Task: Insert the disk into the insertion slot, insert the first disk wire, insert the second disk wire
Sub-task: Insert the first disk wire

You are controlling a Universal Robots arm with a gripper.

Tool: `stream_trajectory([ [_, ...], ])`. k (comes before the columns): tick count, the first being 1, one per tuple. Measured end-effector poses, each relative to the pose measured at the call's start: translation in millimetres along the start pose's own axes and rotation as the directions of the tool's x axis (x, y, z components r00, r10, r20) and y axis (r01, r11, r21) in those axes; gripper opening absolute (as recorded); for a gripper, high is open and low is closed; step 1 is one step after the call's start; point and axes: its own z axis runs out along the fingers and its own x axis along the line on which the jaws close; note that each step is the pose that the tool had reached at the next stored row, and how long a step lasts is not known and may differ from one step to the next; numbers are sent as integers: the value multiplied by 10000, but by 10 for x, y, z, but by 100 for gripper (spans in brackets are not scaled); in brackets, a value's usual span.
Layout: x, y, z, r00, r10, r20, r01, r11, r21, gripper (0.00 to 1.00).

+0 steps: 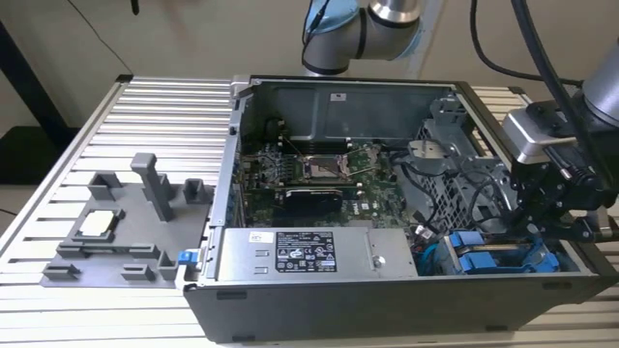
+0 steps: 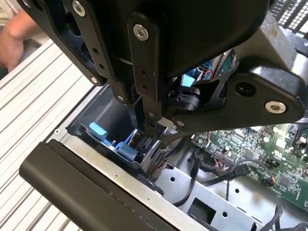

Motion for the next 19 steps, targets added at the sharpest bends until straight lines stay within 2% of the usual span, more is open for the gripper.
stream_trajectory([
  [4, 2, 3, 48, 10000, 6, 72, -6, 10000, 3, 19],
  [7, 2, -24, 59, 9999, 12, 130, -12, 10000, -1, 19],
  [10, 2, -48, 63, 9999, 13, 139, -12, 10000, -15, 19],
  [19, 2, -45, 79, 9999, 84, 142, -83, 9999, -76, 19],
])
